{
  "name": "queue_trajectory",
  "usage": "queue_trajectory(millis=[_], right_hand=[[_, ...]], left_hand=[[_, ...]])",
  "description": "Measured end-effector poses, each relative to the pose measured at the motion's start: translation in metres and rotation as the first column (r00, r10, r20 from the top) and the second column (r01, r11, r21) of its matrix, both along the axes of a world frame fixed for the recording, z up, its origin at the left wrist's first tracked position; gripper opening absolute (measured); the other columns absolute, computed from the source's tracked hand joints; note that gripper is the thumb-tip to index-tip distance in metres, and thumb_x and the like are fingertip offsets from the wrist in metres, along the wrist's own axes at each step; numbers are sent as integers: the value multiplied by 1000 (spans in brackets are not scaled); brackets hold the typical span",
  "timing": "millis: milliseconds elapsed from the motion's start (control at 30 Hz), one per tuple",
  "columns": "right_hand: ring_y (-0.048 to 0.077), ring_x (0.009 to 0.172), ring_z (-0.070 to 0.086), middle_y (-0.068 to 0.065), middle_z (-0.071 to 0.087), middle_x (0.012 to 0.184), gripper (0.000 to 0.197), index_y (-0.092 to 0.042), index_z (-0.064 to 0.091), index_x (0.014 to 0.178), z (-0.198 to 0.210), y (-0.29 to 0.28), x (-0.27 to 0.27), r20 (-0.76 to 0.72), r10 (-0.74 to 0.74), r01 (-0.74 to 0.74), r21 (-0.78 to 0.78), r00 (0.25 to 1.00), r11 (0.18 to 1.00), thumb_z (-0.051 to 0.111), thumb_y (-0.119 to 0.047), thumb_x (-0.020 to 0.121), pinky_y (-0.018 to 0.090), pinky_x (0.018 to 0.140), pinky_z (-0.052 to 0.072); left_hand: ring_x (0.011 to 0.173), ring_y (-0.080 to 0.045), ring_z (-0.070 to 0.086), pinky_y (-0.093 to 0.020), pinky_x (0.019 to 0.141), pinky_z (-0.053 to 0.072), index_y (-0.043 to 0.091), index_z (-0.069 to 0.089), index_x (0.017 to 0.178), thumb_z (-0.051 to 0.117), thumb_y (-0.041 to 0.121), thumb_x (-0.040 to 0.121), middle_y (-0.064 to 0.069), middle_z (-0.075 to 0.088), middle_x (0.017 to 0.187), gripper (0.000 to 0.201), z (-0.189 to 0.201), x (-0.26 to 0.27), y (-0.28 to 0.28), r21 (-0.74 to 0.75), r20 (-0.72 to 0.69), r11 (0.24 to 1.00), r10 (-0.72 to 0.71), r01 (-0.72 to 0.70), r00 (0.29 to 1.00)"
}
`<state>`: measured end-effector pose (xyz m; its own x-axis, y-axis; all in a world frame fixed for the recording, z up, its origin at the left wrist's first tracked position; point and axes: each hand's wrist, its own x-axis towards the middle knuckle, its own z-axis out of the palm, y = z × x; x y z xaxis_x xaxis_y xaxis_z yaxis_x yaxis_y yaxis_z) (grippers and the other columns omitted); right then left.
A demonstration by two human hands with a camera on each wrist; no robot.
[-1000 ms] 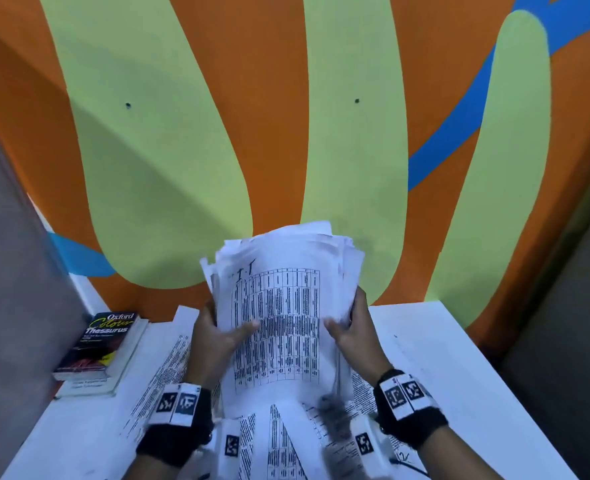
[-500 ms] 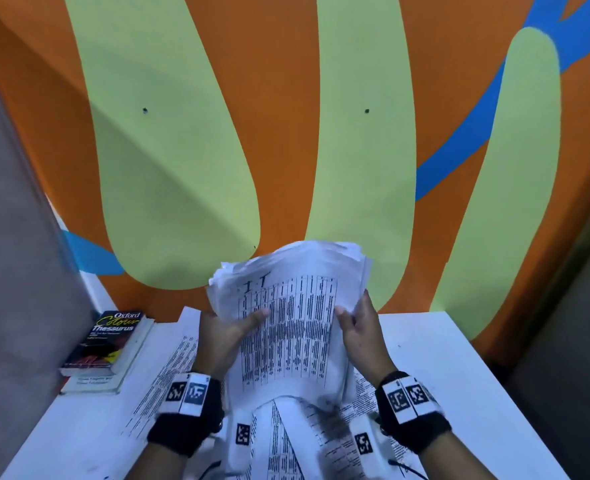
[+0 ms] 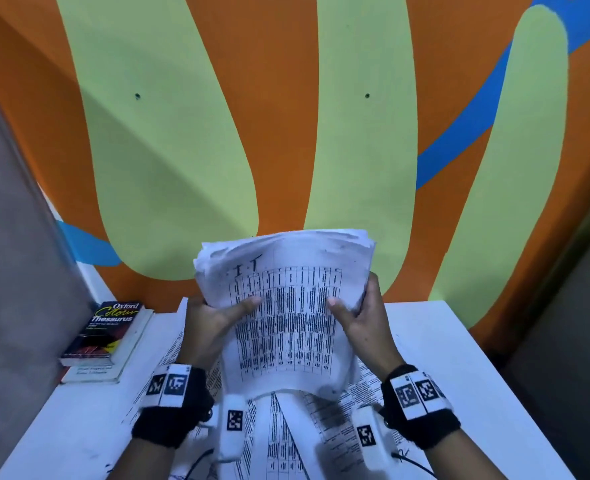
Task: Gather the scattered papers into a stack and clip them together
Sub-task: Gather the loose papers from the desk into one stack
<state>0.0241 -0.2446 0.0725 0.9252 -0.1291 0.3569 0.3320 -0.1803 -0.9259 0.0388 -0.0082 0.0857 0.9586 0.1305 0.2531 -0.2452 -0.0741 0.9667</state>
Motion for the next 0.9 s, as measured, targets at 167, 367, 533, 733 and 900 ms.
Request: queue_trajectory(millis=[167,367,533,733,900], right_hand=[[4,112,51,-18,52,118,49,-24,32,133,-40,-4,-6,-201,29,-63,-165,979,984,55,-7,94,33,105,42],[27,136,30,4,31,147,67,-26,36,140,-88,-56,4,-446,-164,-290,-778,880,558,66,-18,81,46,102,40],[26,144,15,1,20,156,79,-23,30,145,-96,-70,25,-513,-123,-490,-854,849,176,69,-16,76,51,108,33],[31,134,26,6,30,144,89,-32,29,136,-105,-56,59,-573,-128,-585,-806,809,-89,79,-23,62,61,105,28],[27,124,46,5,55,132,64,-23,45,134,-100,-52,66,-565,-176,-590,-791,806,-161,68,-23,75,59,107,24]], left_hand=[[85,-23,61,-34,76,51,3,58,102,76,68,53,-17,64,97,83,-40,-9,-5,167,-264,981,-49,96,963],[33,-8,25,-20,43,23,18,33,48,75,38,74,6,29,39,53,-17,-8,7,232,-64,965,144,-125,988],[36,-11,22,-23,46,20,18,28,48,70,42,75,-2,28,44,56,0,-2,38,294,86,906,291,-304,953],[40,-13,37,-22,47,32,-1,49,51,72,32,80,-5,47,44,49,-4,-5,56,236,87,886,391,-400,916],[36,-10,31,-25,48,30,15,39,50,71,29,82,-7,39,47,47,-7,-13,61,199,92,877,427,-437,899]])
